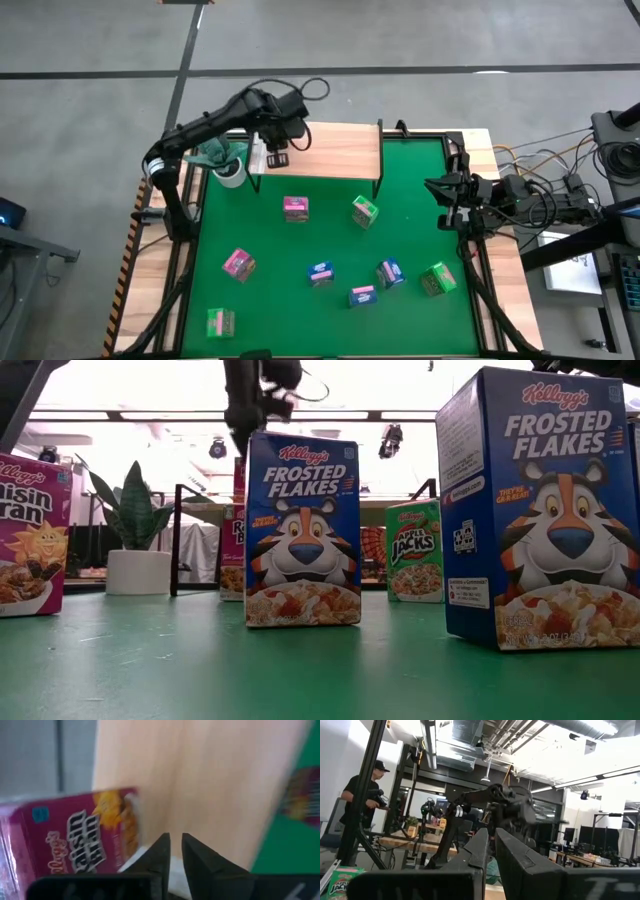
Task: Stack cereal on shelf
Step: Put the bottom right pink cereal box on the shelf, then put the top green cereal box on the shelf
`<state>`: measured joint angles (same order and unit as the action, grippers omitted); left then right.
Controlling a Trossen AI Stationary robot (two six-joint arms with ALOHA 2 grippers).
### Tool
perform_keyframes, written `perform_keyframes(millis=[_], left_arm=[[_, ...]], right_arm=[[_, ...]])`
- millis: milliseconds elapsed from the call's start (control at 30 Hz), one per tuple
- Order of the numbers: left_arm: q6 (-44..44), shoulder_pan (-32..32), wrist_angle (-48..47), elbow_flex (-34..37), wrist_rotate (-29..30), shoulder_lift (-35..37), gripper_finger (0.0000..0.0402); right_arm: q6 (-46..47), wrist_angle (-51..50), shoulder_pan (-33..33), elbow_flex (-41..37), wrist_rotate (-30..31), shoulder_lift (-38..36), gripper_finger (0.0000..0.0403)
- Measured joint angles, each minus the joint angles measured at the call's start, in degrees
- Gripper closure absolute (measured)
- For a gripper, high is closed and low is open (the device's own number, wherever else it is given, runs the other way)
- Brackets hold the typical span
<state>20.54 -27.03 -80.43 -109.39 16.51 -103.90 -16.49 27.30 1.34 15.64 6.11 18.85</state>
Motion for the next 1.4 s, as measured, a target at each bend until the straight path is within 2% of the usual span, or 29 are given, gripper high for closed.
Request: perform_keyframes(millis=[167, 400, 967, 1167, 1400], left_arm=[[-0.1, -0.1, 3.4, 5.5, 7.2, 0.0, 0.0399], [-0.1, -0.5, 5.5, 8.4, 14.5, 0.0, 0.0401], [0.0, -3.2, 8.1, 8.7, 14.4, 0.1, 0.0401], [-1.5, -3.0, 10.3, 8.7, 9.6, 0.1, 0.0401], [-2.5, -3.1, 14.2, 8.7, 9.5, 0.1, 0.0401]], right_arm=[[0.0, 0.1, 0.0, 0.0, 0.0, 0.0, 0.0374], [-0.4, 0.4, 0.0, 0.0, 0.0, 0.0, 0.0374], [-1.2, 0.4, 0.0, 0.0, 0.0, 0.0, 0.0374], [-1.3, 0.4, 0.0, 0.0, 0.0, 0.0, 0.0374], [-1.8, 0.5, 0.0, 0.0, 0.0, 0.0, 0.0374]])
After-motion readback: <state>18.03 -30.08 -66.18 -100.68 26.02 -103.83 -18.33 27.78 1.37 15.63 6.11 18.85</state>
